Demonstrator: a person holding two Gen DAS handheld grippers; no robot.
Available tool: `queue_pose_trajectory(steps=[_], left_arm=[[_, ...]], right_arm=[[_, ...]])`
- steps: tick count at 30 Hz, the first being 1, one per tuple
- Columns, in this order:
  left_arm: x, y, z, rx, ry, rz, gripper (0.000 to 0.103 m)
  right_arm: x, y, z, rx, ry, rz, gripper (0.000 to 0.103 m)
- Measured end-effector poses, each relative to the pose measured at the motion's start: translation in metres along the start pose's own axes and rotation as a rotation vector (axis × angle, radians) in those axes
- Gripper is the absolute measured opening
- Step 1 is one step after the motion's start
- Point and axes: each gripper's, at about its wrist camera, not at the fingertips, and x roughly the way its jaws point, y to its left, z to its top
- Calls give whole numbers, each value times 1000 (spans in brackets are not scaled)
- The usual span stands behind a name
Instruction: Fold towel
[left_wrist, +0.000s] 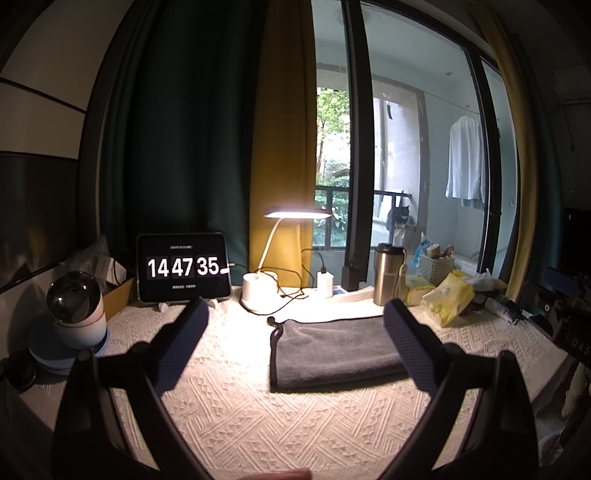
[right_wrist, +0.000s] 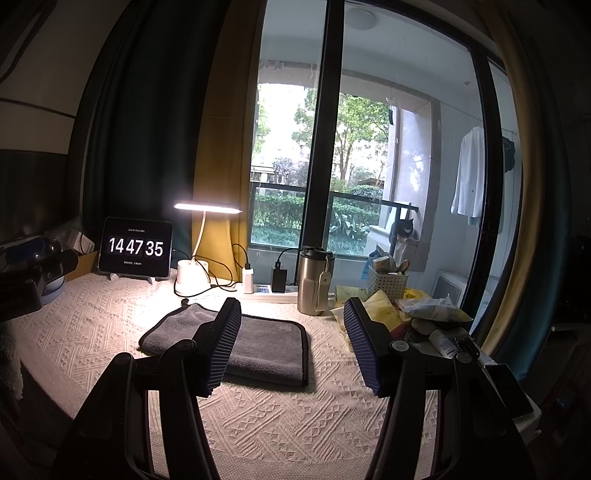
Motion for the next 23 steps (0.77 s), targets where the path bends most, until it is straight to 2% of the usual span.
queue_pose_trajectory(steps=[23], left_arm=[[0, -3, -6, -2, -16, -21, 97]], right_arm=[[3, 6, -5, 8, 13, 9, 61]])
